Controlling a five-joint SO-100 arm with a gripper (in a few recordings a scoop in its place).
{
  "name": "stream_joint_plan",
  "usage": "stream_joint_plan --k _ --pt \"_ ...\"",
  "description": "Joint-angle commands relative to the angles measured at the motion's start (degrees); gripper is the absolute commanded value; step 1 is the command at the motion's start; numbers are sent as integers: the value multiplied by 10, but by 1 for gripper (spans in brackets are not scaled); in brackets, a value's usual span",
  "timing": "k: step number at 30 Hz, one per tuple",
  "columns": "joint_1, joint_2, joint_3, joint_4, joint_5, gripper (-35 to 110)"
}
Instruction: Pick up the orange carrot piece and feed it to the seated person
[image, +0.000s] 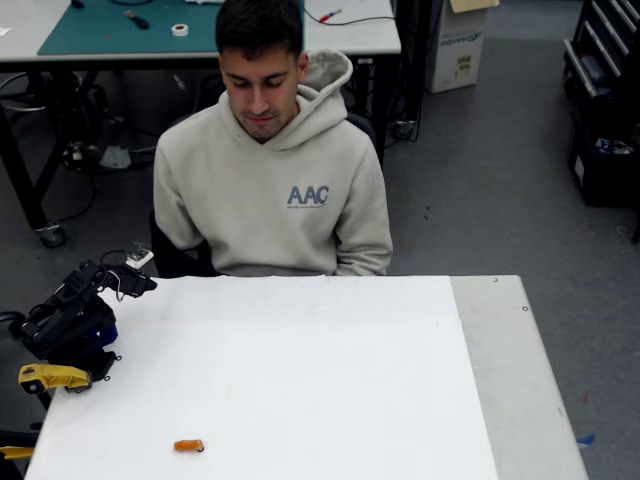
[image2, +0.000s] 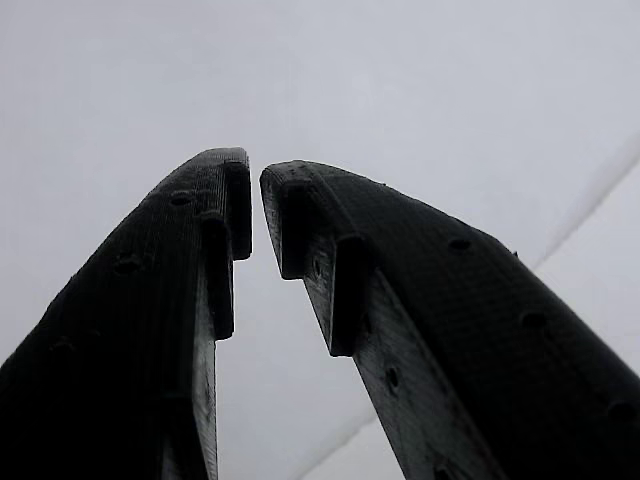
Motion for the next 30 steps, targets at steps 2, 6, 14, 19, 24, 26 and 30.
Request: stream_joint_plan --k 2,6,14,19,24,26,30 --pt "-2 8 -6 -4 11 -2" --pt "-1 8 -6 -4 11 -2" --pt "3 8 -7 -4 10 -2" --pt "33 0 -28 -5 10 -2" --pt "64 -118 -144 -5 10 -2" --pt "76 -187 -206 -5 10 -2" --pt "244 -558 -582 -4 10 -2"
